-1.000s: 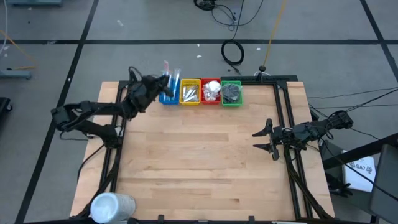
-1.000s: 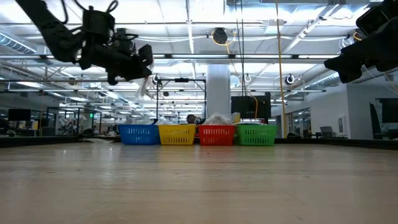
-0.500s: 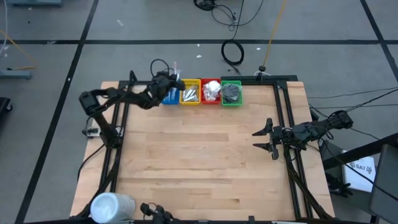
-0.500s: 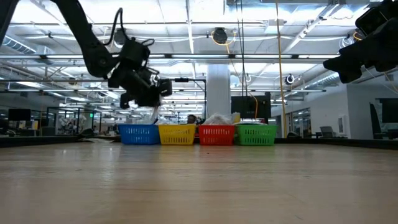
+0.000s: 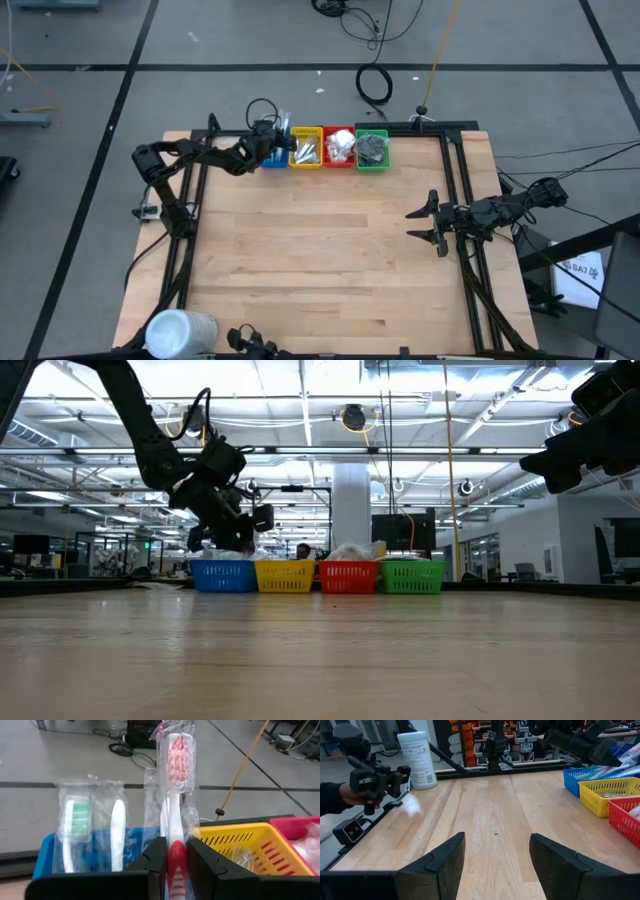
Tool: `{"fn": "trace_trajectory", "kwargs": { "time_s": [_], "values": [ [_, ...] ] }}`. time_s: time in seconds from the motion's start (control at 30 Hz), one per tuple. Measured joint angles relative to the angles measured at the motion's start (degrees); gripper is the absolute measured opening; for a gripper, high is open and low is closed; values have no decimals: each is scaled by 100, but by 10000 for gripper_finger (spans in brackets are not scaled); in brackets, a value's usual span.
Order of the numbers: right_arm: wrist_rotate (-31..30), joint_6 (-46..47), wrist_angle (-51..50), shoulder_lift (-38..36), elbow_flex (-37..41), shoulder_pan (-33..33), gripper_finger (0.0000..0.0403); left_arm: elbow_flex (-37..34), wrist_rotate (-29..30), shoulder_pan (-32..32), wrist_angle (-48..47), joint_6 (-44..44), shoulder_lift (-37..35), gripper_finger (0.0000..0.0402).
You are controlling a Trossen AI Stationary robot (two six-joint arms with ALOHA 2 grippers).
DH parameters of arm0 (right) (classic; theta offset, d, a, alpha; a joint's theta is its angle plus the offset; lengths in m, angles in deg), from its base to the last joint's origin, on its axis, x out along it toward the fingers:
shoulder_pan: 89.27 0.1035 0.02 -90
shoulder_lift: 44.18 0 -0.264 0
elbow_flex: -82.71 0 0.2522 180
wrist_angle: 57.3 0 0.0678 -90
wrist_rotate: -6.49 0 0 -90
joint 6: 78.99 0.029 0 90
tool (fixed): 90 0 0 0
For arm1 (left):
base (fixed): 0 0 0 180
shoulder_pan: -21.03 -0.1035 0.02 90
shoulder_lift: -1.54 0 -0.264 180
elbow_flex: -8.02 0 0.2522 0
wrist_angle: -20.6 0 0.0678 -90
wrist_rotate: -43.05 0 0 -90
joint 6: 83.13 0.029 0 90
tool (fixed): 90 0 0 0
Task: Pick & Place Travel size toiletries
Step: Put the red toothbrush into the blue bin, then return to home position
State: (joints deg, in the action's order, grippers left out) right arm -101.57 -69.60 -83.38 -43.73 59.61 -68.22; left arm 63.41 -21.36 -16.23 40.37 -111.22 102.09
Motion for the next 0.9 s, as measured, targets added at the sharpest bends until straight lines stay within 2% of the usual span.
{"fn": "trace_trajectory", "kwargs": {
  "time_s": [0.23, 0.33, 0.5, 0.7, 0.9],
  "values": [
    [-2, 0, 0, 0, -1, -1, 210, -2, -261, 0, -92, -155, -2, 58],
    [-4, 0, 0, 0, 0, -2, 210, -2, -263, 0, -125, -310, -2, 80],
    [-2, 0, -2, 0, -2, -1, 210, -2, -312, 0, -128, -356, -2, 139],
    [-2, 0, -4, 0, -2, -2, 210, -7, -1181, 0, -206, 227, -166, 203],
    [-2, 0, -4, 0, -2, -2, 210, -7, -1777, 20, -807, 346, -857, 229]
  ]
}}
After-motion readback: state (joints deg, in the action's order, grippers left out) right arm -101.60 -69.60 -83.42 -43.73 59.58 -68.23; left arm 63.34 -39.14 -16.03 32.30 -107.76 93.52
